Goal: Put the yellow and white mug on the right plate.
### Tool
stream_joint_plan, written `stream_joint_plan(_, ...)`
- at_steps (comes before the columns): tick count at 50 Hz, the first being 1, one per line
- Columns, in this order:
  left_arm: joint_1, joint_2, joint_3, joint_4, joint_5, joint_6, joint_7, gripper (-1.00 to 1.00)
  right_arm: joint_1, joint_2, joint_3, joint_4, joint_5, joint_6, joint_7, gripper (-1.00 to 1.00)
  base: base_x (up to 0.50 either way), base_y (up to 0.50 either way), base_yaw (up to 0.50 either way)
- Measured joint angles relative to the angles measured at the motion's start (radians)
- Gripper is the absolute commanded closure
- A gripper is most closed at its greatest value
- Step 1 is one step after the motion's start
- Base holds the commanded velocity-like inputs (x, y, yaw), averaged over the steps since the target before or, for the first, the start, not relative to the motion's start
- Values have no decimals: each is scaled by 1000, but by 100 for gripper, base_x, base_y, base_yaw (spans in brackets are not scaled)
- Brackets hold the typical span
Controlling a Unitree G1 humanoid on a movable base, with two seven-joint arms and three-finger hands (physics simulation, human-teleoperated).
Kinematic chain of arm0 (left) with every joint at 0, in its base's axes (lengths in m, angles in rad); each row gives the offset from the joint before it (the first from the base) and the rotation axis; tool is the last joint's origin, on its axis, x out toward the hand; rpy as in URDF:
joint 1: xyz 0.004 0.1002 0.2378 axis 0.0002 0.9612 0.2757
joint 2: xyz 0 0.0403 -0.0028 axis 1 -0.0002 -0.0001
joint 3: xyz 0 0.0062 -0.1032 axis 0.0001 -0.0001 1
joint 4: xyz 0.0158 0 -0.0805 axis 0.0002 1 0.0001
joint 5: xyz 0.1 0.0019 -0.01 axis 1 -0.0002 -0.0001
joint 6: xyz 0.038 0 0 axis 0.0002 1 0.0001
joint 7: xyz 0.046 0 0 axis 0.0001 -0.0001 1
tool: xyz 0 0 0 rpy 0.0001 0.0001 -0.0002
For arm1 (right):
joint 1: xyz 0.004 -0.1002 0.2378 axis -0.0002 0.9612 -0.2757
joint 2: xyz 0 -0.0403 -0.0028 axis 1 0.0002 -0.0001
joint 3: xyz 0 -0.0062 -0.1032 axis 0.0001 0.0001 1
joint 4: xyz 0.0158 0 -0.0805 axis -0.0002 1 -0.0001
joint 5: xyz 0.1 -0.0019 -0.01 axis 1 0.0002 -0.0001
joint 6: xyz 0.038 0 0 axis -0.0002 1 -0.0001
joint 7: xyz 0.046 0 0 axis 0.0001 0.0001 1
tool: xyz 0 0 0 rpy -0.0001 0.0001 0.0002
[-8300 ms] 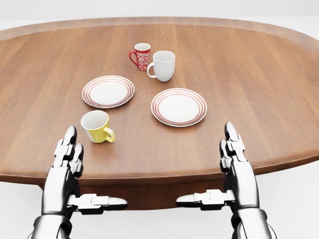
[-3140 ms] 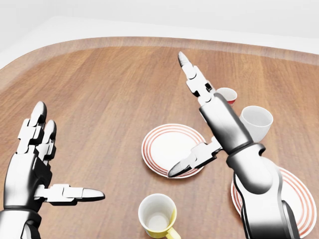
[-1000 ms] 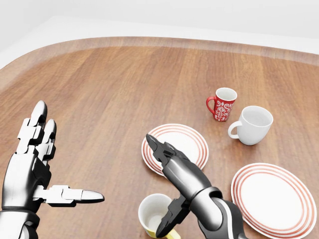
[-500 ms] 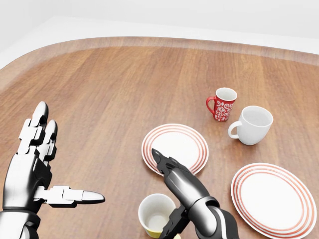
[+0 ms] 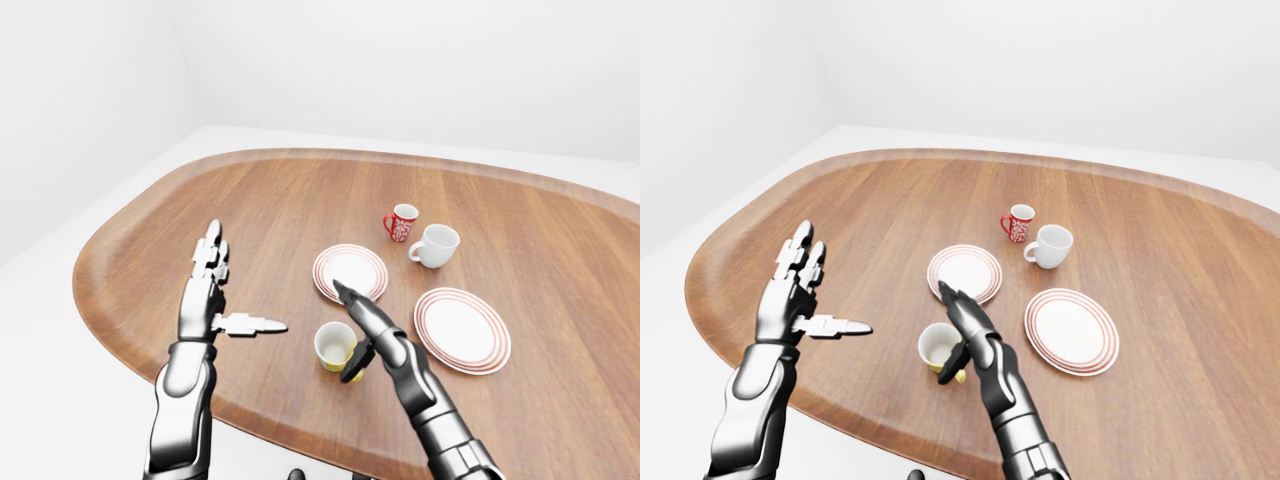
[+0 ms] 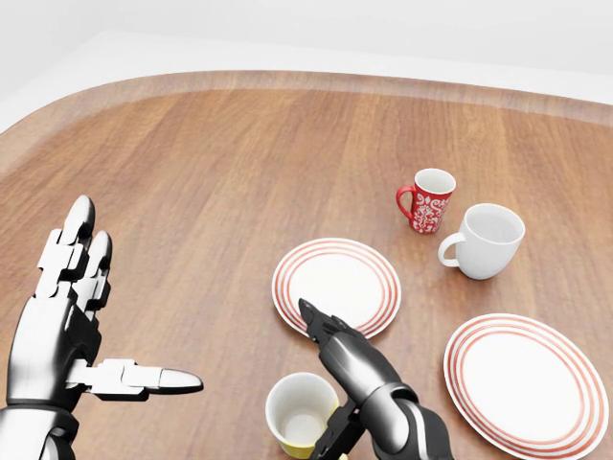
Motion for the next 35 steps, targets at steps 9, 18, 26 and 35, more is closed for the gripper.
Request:
stream_joint_plan(9, 2, 0, -1, -3, 2, 0, -1, -100, -27, 4, -3, 39, -3, 0, -8, -100, 0, 0, 0)
stream_joint_plan(18, 1, 0, 0, -4, 2, 0, -2, -100, -55, 8, -6, 78, -6, 0, -15, -100, 0, 0, 0)
stream_joint_plan(26, 2, -1, -1, -6, 3, 0, -3, -100, -71, 11, -7, 111, -10, 0, -22, -100, 0, 0, 0)
stream_joint_plan(35, 2, -1, -1, -6, 3, 0, -3, -100, -84, 16, -4, 142, -16, 0, -30, -100, 0, 0, 0)
